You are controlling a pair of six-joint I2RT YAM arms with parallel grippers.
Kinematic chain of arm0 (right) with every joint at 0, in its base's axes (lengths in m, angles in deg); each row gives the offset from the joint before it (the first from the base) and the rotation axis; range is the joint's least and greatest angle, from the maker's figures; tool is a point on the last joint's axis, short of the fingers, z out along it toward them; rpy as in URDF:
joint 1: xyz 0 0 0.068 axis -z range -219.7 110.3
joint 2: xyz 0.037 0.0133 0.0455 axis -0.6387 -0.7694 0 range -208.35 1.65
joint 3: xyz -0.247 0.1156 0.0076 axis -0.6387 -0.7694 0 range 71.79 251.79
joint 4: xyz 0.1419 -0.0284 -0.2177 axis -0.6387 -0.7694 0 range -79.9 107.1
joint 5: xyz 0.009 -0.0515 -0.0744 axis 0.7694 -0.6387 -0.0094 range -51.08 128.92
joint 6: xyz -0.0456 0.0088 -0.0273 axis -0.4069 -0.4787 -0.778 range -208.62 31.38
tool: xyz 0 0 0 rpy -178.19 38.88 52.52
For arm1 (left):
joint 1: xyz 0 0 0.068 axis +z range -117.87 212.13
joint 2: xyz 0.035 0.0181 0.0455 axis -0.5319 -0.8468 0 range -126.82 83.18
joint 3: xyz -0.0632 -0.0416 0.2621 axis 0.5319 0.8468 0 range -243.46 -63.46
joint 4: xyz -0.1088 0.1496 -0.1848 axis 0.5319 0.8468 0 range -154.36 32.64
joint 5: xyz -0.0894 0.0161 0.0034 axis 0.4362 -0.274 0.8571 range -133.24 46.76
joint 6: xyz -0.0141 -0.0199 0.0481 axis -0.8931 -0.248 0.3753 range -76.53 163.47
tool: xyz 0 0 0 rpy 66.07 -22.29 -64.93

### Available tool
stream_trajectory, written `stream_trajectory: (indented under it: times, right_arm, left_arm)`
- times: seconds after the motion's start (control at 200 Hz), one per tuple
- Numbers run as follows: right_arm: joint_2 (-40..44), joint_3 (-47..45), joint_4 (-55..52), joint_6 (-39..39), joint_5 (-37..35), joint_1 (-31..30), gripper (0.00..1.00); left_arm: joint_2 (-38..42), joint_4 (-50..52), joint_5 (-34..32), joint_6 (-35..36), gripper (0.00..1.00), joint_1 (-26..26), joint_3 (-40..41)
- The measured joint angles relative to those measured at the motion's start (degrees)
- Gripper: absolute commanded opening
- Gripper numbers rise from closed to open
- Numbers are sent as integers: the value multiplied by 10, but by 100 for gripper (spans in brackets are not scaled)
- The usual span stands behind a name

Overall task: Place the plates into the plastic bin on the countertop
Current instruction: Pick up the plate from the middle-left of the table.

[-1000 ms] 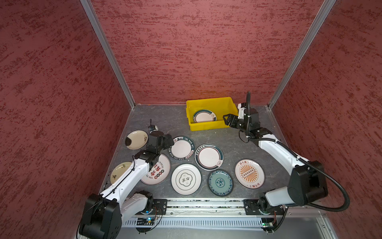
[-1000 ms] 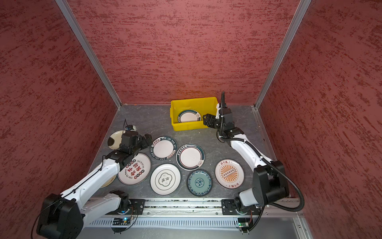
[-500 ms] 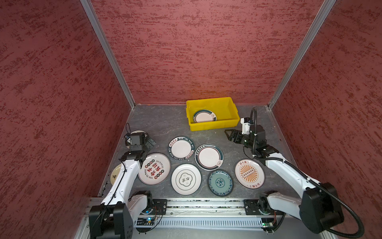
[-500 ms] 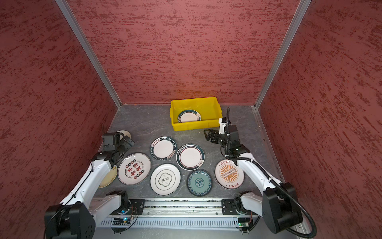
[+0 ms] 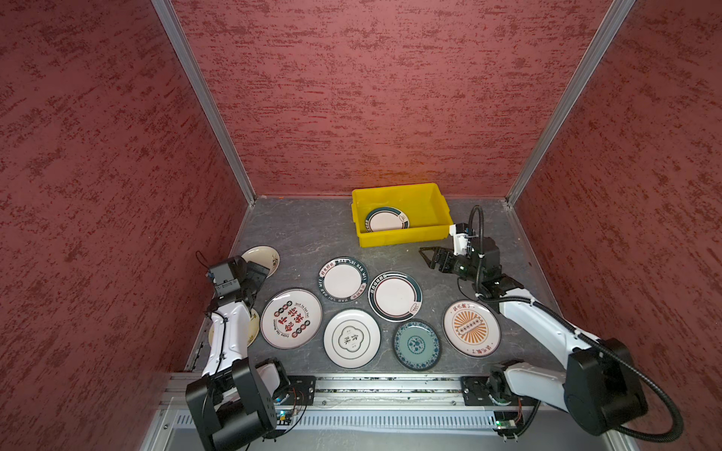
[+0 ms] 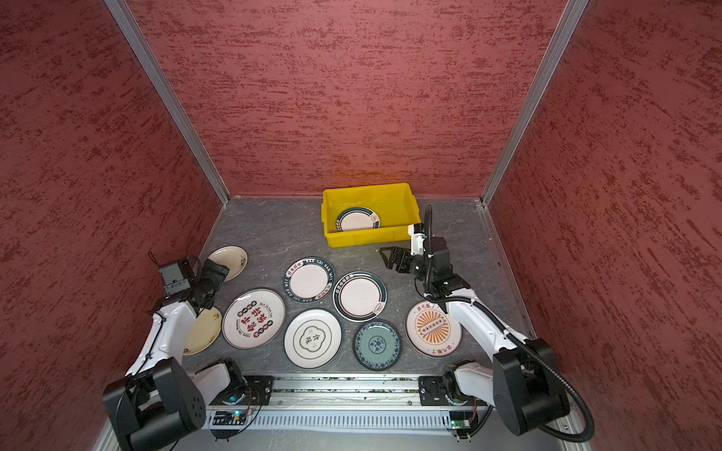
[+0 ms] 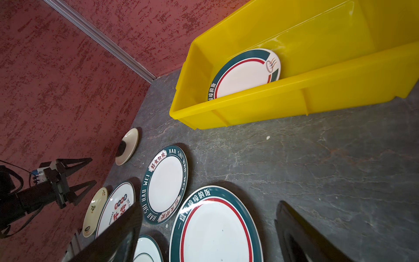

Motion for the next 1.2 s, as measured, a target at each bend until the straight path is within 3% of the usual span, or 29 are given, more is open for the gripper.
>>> stream_trajectory:
  times: [0.17, 0.321, 1.092, 1.202]
  right_arm:
    - [0, 0, 11, 0, 10, 0, 93]
    - [0, 0, 14, 0, 14, 0, 93]
    - [-3, 8, -9, 3, 7, 0, 93]
    - [-3, 14, -10, 9, 5, 0, 93]
  left_arm:
    - [-31, -5, 38, -14, 83, 42, 17]
    - [-49, -9, 56, -19, 82, 65, 17]
    - [-205, -147, 75, -50, 81, 87, 5]
    - [-231, -179, 84, -55, 77, 89, -5]
